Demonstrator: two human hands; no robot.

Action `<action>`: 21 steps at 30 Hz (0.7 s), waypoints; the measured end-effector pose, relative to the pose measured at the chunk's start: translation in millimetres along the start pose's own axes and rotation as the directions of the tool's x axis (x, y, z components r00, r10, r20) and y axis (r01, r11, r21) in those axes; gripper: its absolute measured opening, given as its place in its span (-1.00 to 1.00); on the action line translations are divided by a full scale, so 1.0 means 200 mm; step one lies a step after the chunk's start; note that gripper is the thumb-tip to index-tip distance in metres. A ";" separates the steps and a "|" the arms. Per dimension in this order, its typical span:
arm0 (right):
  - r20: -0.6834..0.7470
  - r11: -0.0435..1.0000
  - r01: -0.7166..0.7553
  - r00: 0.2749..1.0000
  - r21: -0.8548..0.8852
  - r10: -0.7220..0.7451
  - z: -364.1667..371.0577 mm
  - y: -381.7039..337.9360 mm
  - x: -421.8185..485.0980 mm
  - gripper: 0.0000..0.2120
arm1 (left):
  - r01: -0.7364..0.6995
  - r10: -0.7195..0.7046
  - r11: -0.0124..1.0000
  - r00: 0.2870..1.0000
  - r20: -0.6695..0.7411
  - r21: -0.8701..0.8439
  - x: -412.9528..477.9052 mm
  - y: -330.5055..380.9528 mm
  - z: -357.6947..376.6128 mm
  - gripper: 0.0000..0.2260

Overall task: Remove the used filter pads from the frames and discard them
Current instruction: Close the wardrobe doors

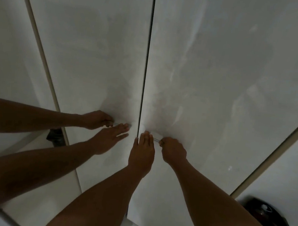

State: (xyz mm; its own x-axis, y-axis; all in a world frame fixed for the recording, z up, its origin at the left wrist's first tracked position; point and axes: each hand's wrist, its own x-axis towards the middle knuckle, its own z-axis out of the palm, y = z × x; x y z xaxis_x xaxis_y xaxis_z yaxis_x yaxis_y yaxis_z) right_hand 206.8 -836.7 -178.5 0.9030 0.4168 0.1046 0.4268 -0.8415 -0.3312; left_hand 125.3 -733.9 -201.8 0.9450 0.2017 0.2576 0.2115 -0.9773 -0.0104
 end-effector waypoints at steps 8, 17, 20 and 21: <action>-0.032 0.999 -0.026 0.999 -0.019 0.025 0.04 0.02 0.05 -0.74 | -0.016 0.011 0.999 0.996 -0.092 -0.052 0.06 0.01 0.15 -0.38; 0.057 0.991 0.021 0.998 0.131 -0.028 0.05 0.01 -0.05 -0.67 | -0.020 0.015 0.999 0.992 0.122 0.042 0.00 -0.03 -0.02 -0.23; 0.052 0.983 0.094 0.993 0.159 -0.103 0.02 0.04 -0.15 -0.56 | -0.015 0.002 0.998 0.975 0.222 0.057 0.03 -0.04 -0.09 -0.19; 0.042 0.982 0.108 0.992 0.154 -0.116 0.01 0.05 -0.18 -0.55 | -0.013 -0.001 0.999 0.965 0.261 0.052 0.03 -0.04 -0.11 -0.18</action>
State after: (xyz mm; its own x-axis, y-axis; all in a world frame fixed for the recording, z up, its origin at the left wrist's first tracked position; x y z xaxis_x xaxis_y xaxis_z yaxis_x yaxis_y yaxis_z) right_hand 178.8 -859.1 -187.6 0.8444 0.5258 0.1029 0.5093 -0.7282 -0.4586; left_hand 124.7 -726.4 -178.9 0.9771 0.2126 -0.0039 0.2120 -0.9752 -0.0641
